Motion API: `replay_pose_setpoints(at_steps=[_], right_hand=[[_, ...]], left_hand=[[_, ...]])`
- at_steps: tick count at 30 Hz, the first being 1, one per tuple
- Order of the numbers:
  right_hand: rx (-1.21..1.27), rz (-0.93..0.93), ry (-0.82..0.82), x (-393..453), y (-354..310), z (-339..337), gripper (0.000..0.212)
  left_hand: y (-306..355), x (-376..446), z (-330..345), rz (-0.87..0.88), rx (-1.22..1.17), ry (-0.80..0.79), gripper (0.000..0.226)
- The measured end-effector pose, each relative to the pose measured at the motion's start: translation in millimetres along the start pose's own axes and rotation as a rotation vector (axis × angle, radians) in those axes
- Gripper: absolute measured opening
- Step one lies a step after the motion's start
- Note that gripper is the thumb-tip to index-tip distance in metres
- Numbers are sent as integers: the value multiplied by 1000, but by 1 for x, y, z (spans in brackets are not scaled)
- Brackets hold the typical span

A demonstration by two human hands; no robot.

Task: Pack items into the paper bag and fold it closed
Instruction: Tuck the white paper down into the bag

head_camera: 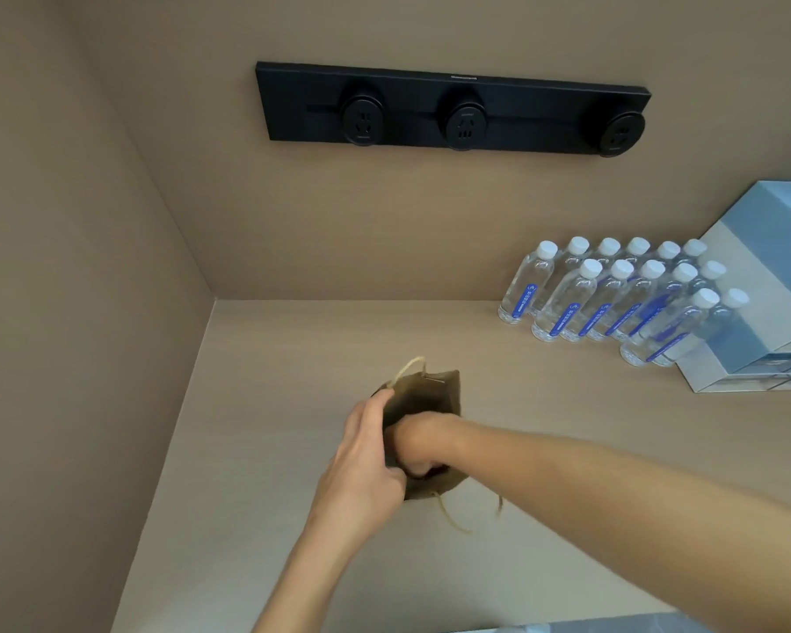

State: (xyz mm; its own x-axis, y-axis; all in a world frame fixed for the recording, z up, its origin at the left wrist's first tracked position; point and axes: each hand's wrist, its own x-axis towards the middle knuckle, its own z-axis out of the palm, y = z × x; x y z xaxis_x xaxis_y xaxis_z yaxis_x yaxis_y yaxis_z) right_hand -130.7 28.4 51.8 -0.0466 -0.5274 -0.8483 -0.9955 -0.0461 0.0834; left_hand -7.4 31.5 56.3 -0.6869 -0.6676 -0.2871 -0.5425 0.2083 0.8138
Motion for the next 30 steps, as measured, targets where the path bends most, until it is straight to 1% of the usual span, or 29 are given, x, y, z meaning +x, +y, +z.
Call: replay_pose_setpoints(at_steps=[1,3,7,13,17,20,21,22,23,24,25,26,27,28,29,30], right_hand=[[32,-1,30,2,-1,5,26],[128,33,87,8,0,13,31],[273,101,133,18,5,16,29],[288,70,139,14,7,21,33],[229,40,167,-3,5,10,26],[303,46,227,-31,14,-7,22],[401,34,277,-43,22,-10,20],[584,26,336,-59,32,-11,19],[822,7,401,-76,42,-8,20],[1004,-17,520,-93,54,-1,28],[1137,-32,666,-108,63,10,35],[1228,-12,822,-117,70,23,37],[1308,45,942,-121,74,37,35],[1398,122,985,-117,74,50,31],[1516,185,963,-110,71,63,28],[1637,207,899,-100,65,72,27]], left_hand=[[1,0,1,0,-11,-12,93],[1,0,0,-1,-14,-26,93],[-2,3,-4,-3,-1,-26,93],[0,5,-8,6,-31,-74,90],[-2,9,-13,19,-32,-97,86],[-4,12,-16,46,-28,-66,83],[-5,12,-16,64,-37,-47,81],[-6,12,-17,75,-51,-21,79],[-8,12,-18,78,-72,10,76],[-10,13,-19,71,-101,42,73],[-12,13,-20,55,-141,70,70],[-15,14,-22,36,-192,95,66],[-17,15,-23,16,-243,117,61],[-19,15,-23,-5,-274,130,56],[-21,16,-24,-35,-273,133,49],[-22,17,-25,-67,-258,124,44]])
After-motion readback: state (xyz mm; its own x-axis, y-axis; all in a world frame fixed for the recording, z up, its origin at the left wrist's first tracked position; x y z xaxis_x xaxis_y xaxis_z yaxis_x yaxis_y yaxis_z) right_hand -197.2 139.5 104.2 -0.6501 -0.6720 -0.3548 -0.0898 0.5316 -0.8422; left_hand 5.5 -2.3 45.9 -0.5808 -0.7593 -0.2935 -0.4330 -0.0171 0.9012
